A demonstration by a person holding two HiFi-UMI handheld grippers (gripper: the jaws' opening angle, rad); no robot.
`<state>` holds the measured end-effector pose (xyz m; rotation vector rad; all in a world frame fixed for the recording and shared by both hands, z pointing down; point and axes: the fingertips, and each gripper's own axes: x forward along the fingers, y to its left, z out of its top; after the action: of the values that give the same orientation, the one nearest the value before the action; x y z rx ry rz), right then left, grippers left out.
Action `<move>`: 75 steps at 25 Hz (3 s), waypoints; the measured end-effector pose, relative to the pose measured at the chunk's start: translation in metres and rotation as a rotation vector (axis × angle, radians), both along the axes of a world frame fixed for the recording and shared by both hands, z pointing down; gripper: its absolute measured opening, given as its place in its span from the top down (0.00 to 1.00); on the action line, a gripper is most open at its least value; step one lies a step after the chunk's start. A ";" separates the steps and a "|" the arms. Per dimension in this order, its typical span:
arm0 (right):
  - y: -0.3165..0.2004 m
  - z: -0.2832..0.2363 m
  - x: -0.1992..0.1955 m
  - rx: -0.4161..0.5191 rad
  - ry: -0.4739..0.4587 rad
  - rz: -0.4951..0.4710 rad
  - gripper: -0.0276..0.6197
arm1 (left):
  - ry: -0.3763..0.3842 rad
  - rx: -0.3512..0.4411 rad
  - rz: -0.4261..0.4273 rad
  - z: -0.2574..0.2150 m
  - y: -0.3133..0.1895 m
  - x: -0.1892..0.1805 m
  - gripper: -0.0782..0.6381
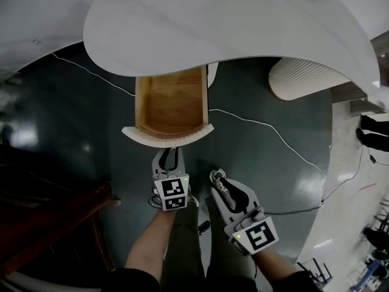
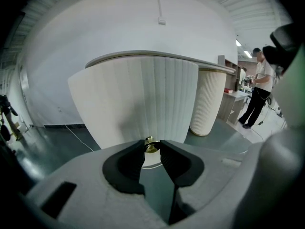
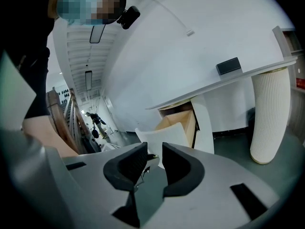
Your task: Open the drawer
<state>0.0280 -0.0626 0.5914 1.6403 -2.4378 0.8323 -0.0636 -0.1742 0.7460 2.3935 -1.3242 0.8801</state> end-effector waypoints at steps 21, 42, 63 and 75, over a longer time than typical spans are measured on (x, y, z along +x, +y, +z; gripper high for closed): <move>-0.029 -0.078 -0.001 0.032 0.058 -0.075 0.82 | 0.024 -0.014 0.043 -0.077 0.030 -0.019 0.72; -0.074 -0.208 -0.022 0.163 0.082 -0.073 0.90 | 0.126 0.284 0.098 -0.355 0.002 -0.040 0.84; -0.077 -0.284 -0.043 0.311 0.100 -0.095 0.95 | 0.204 0.383 0.122 -0.445 0.036 -0.065 0.87; -0.079 -0.275 -0.050 0.264 0.158 -0.097 0.95 | 0.212 0.357 0.081 -0.434 0.034 -0.088 0.87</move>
<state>-0.0224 -0.1416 0.3162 1.5795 -2.5762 0.3646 -0.1520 -0.1397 0.3124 2.7327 -1.4046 0.4165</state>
